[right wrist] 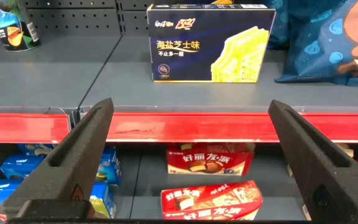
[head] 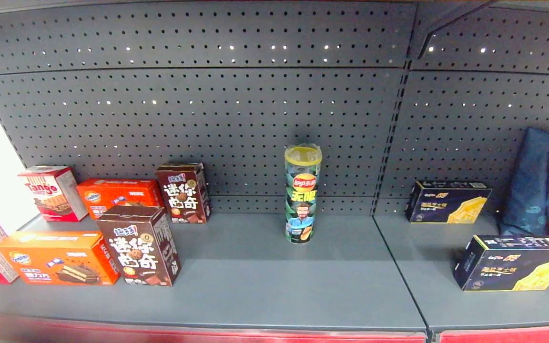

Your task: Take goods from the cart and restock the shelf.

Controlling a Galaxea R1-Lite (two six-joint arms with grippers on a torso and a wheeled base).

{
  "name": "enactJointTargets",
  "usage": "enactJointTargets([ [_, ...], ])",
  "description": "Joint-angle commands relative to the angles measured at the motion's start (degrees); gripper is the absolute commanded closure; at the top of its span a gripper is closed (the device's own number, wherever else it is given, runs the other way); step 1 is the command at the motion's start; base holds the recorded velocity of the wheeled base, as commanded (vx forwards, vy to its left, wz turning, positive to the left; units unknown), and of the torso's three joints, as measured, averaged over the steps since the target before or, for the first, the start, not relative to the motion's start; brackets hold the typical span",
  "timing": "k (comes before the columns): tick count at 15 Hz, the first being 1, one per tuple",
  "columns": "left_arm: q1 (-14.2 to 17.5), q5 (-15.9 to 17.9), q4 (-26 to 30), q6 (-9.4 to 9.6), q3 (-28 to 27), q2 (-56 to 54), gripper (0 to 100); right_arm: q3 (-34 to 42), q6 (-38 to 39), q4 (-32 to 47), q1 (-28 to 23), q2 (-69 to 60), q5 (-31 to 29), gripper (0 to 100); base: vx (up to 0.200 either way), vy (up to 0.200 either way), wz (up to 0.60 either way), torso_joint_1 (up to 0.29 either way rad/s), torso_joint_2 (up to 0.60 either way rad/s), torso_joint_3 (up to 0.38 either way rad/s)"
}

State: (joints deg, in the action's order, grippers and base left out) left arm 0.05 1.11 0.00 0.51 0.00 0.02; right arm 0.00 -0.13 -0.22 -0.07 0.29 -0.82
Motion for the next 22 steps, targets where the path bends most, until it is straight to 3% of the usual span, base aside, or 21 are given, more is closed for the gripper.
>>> enactJointTargets([
  [1,0.04,-0.05,0.00,0.02,0.00,-0.02,0,0.00,-0.04,-0.04,-0.01,0.06,0.03,0,0.000,0.000,0.00,0.000,0.00,0.000],
  [10,0.04,0.03,0.00,0.02,0.00,-0.02,0,0.00,-0.13,0.04,-0.01,0.06,0.11,0,0.000,0.000,0.00,0.000,0.00,0.000],
  [22,0.04,0.03,0.00,0.02,-0.09,-0.02,0,0.00,-0.66,0.04,-0.01,0.06,0.03,0,0.000,0.000,0.60,0.005,0.00,0.002],
])
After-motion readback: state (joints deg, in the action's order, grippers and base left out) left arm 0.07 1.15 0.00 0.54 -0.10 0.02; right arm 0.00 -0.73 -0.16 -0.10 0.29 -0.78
